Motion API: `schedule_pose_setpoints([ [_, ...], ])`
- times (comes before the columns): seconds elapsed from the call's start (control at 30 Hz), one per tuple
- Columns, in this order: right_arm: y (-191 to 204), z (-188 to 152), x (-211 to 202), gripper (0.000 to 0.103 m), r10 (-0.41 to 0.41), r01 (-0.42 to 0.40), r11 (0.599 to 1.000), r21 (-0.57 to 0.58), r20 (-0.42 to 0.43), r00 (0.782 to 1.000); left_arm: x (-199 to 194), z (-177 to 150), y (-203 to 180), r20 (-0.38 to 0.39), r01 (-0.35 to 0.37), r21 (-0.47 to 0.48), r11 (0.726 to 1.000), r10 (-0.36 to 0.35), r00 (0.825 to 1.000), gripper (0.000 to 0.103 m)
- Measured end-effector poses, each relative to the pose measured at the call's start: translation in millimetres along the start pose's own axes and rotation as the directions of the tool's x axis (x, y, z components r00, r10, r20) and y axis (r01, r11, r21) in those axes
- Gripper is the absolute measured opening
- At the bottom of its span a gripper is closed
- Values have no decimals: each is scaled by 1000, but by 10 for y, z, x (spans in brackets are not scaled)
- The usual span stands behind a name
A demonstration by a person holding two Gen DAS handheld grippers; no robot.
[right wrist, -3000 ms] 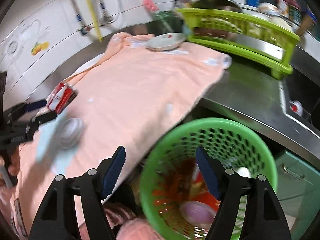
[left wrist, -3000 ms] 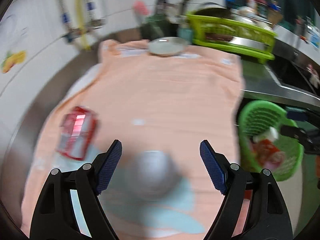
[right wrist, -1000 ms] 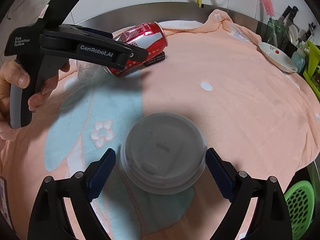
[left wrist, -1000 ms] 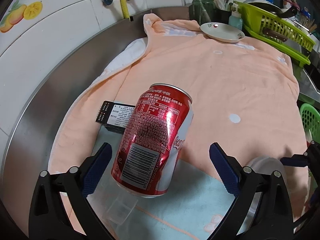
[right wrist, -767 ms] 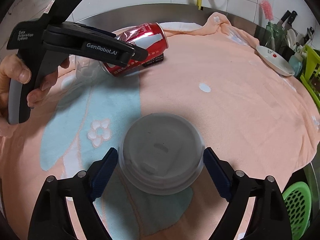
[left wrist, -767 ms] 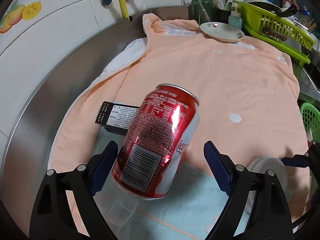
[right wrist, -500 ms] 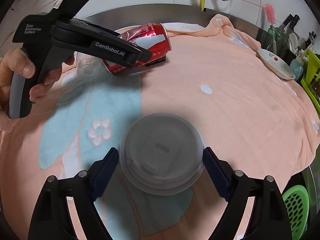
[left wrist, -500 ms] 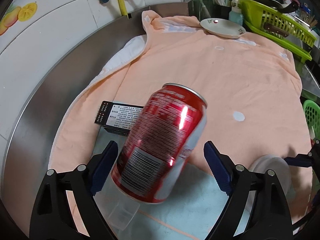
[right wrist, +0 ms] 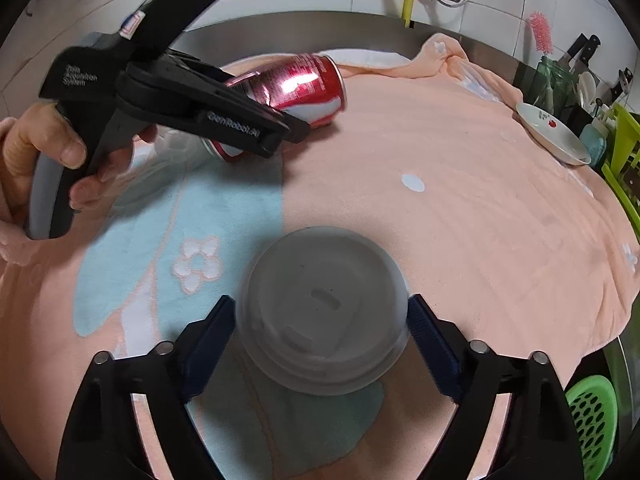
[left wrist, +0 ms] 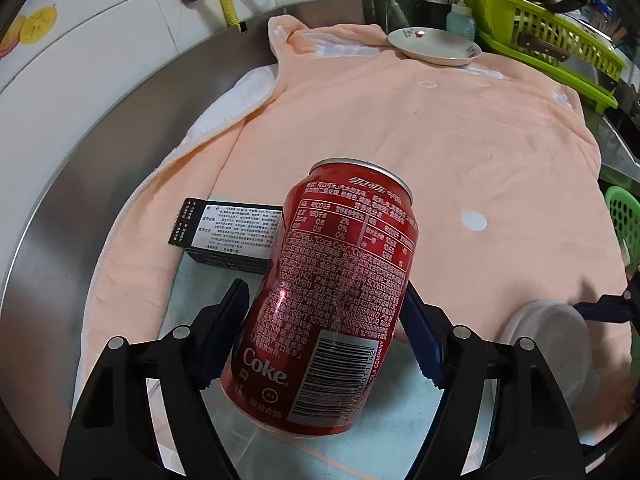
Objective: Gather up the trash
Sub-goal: 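Grasp the Coca-Cola can with the left tool while the right tool grasps the white plastic lid, then carry the can and lid over the green basket and open both tools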
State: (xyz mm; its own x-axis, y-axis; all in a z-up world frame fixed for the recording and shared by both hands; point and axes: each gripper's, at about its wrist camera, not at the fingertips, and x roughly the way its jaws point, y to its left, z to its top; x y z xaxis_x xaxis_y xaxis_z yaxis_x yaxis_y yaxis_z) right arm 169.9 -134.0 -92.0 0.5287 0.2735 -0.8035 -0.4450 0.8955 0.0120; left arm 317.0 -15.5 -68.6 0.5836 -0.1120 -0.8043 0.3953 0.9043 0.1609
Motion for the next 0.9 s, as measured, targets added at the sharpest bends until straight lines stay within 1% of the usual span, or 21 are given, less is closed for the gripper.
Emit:
schedule_pose_setpoints([
  [0.17, 5, -34, -37, 83, 5, -5, 1000, 6, 6, 1000, -98, -27, -8, 22, -3, -13, 1000, 4, 1000, 70],
  [0.27, -10, -56, -79, 83, 19, -20, 1000, 21, 11, 1000, -179, -45, -4, 35, 9, -27, 1000, -8, 999, 67],
  [0.43, -43, -119, -186, 83, 29, -31, 999, 42, 28, 999, -238, -77, -33, 37, 22, -25, 999, -21, 999, 64],
  [0.73, -40, -219, -364, 83, 15, -17, 999, 35, 51, 999, -265, -135, -113, 29, 26, -13, 1000, -26, 999, 62],
  [0.9, -107, -276, -519, 83, 7, -10, 999, 50, 72, 997, -321, -149, -118, 45, 34, -26, 999, -33, 998, 62],
])
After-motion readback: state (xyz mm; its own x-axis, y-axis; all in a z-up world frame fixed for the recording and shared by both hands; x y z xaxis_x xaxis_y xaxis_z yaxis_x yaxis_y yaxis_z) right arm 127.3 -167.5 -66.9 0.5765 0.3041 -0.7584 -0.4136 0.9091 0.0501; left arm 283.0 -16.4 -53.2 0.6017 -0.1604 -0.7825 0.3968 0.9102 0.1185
